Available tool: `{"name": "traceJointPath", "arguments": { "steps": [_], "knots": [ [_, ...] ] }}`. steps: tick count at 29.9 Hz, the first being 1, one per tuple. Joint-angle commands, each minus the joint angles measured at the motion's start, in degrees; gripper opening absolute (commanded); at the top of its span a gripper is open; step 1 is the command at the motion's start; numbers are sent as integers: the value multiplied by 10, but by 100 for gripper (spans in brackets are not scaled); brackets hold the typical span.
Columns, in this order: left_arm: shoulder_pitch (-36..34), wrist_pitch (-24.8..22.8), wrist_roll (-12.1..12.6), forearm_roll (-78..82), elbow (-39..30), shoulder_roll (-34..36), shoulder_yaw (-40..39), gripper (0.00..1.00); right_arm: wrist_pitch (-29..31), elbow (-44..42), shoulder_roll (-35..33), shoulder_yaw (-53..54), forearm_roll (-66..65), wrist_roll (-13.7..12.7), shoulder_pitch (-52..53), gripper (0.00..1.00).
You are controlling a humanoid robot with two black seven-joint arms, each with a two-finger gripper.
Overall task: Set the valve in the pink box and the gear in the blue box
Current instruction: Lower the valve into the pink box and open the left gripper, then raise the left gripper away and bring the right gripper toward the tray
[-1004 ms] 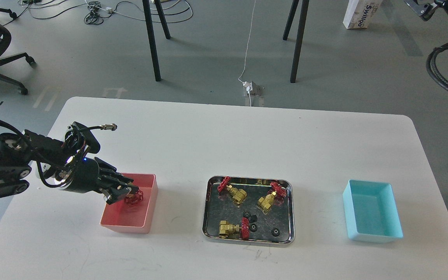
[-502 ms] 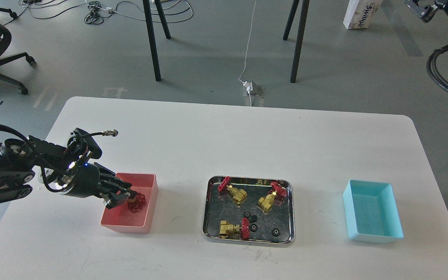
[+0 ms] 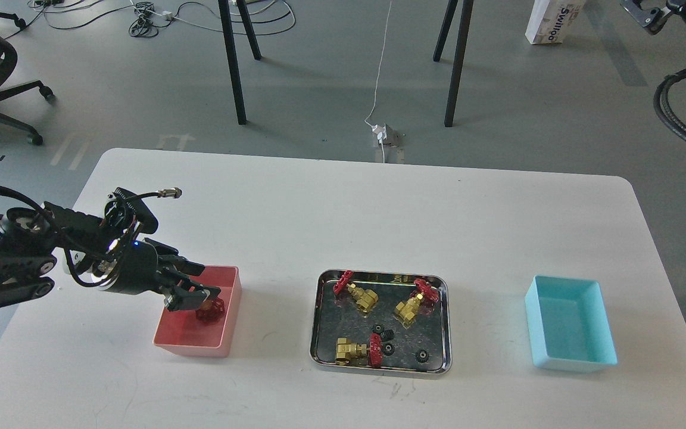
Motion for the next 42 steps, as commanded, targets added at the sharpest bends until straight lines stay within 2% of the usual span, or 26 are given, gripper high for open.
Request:
{"name": "traceJointPath", "arguments": {
  "steps": [1, 4, 6, 8, 11, 15, 19, 22, 26, 29, 31, 37, 41, 42],
  "knots": [
    [-3, -4, 0, -1, -51, 44, -38, 77, 0, -1, 1, 2, 0, 1, -1, 100],
    [-5, -11, 0, -3, -101, 87, -75, 78, 2, 1, 4, 3, 0, 2, 0, 100],
    [-6, -38, 0, -9, -117, 110, -119, 78, 16, 2, 11, 5, 0, 5, 2, 100],
    [-1, -89, 0, -51, -128, 129, -168, 79, 39, 2, 17, 9, 0, 10, 2, 100],
    [1, -186, 0, -206, -128, 135, -222, 83, 55, 24, 21, 14, 1, 14, -9, 100],
    [2, -254, 0, -443, -124, 122, -308, 87, 60, 71, 19, -14, -10, 18, -41, 100],
    [15, -254, 0, -632, -120, 77, -380, 88, 60, 89, 8, -102, -40, 18, -31, 100],
    [41, -254, 0, -739, -100, 24, -428, 89, 60, 140, -20, -156, -130, 17, -25, 100],
    [93, -254, 0, -839, 2, -76, -524, 91, 78, 239, -67, -225, -302, 17, -13, 100],
    [127, -254, 0, -843, 76, -141, -579, 92, 133, 291, -100, -318, -474, 18, 65, 100],
    [136, -254, 0, -843, 90, -165, -586, 92, 136, 320, -105, -400, -549, 18, 117, 100],
    [164, -254, 0, -843, 79, -222, -591, 93, 136, 433, -85, -620, -667, 21, 213, 100],
    [192, -254, 0, -841, 70, -259, -591, 96, 136, 443, -26, -725, -754, 69, 242, 100],
    [195, -254, 0, -841, 70, -267, -591, 96, 136, 441, -7, -740, -768, 73, 242, 100]
  ]
}}
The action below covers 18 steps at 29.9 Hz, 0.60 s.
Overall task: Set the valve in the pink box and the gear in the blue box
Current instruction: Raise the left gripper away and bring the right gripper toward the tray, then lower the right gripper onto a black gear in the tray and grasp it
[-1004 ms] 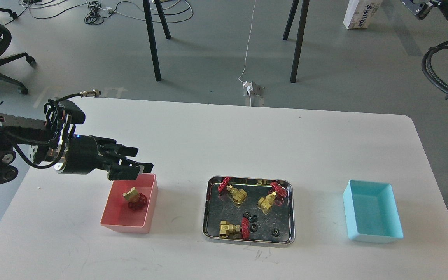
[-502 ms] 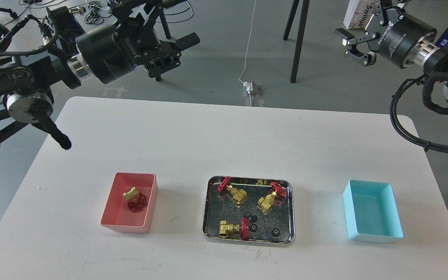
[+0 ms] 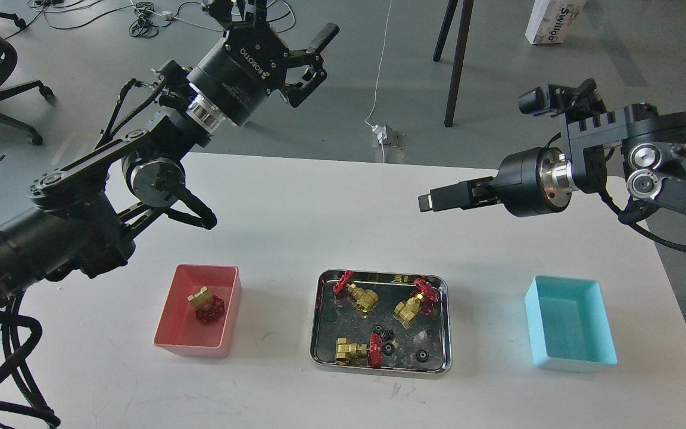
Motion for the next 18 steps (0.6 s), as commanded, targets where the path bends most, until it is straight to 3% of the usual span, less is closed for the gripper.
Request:
{"name": "traceJointPath", "arguments": {
  "steps": [1, 4, 10, 18],
  "knots": [
    [17, 0, 0, 2, -4, -31, 0, 97, 0, 2, 60, -69, -60, 25, 9, 99],
    [23, 0, 0, 2, -4, -46, 0, 98, 0, -13, 96, -81, -70, 24, 4, 94],
    [39, 0, 0, 2, -4, -51, 0, 99, 0, -36, 169, -115, -132, 22, 11, 46],
    [60, 0, 0, 2, -4, -49, -2, 99, 0, -55, 231, -174, -165, 22, 12, 44]
  ]
}}
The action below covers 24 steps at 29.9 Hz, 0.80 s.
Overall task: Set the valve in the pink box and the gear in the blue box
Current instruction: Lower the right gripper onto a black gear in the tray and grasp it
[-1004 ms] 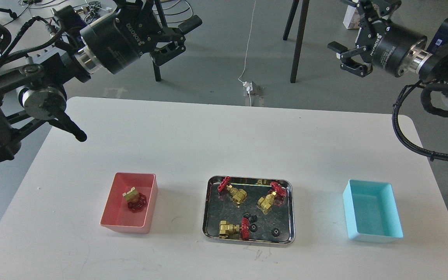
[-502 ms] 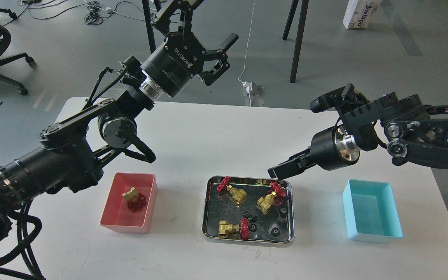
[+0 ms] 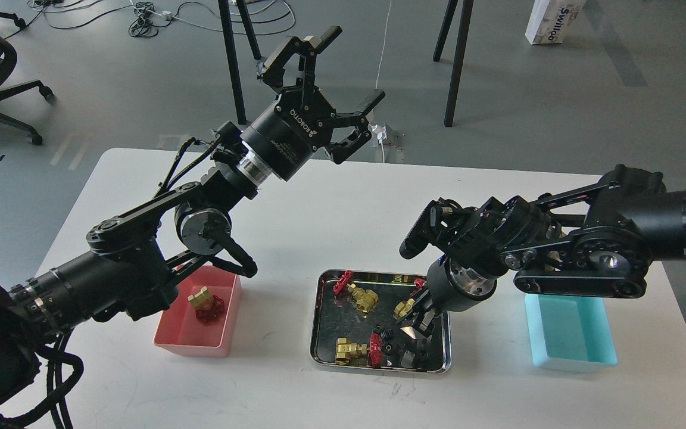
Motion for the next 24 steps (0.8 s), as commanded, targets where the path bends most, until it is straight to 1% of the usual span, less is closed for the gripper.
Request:
{"name": "traceJointPath", "arguments": {
  "steps": [1, 5, 9, 24],
  "knots": [
    [8, 0, 0, 0, 0, 0, -2, 99, 0, -3, 21, -26, -2, 0, 0, 44],
    [8, 0, 0, 0, 0, 0, -2, 99, 0, -5, 41, -43, -2, 0, 0, 44],
    [8, 0, 0, 0, 0, -1, -2, 99, 0, -20, 44, -50, -4, -2, -1, 45],
    [12, 0, 0, 0, 0, -2, -2, 99, 0, -33, 75, -70, -4, -3, -9, 45]
  ]
}}
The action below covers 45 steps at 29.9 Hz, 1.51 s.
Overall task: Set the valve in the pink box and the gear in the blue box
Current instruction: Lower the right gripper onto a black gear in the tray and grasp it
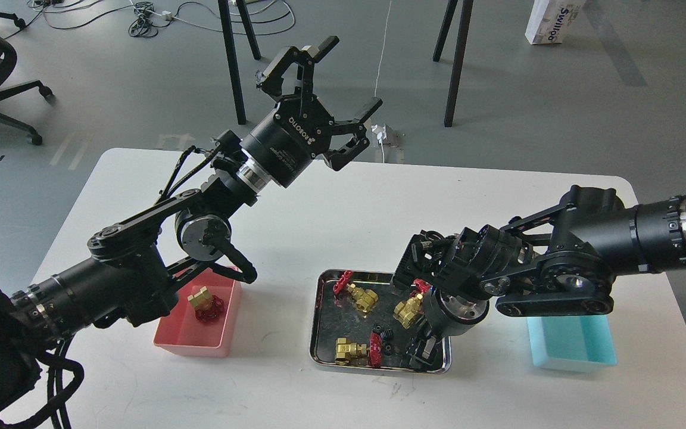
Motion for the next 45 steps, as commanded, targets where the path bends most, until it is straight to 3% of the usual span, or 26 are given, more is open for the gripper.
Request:
{"name": "traceJointPath", "arguments": {
  "steps": [1, 34, 41, 45],
  "knots": [
    [3, 0, 0, 0, 0, 0, 0, 99, 0, -4, 11, -12, 1, 0, -1, 45],
    [18, 0, 0, 1, 2, 0, 0, 99, 0, -50, 49, -28, 0, -2, -36, 45],
    [18, 0, 0, 1, 2, -1, 0, 99, 0, -54, 49, -28, 1, -2, -36, 40],
    [18, 0, 0, 1, 3, -1, 0, 99, 0, -55, 49, -28, 0, -2, -37, 28]
  ]
}}
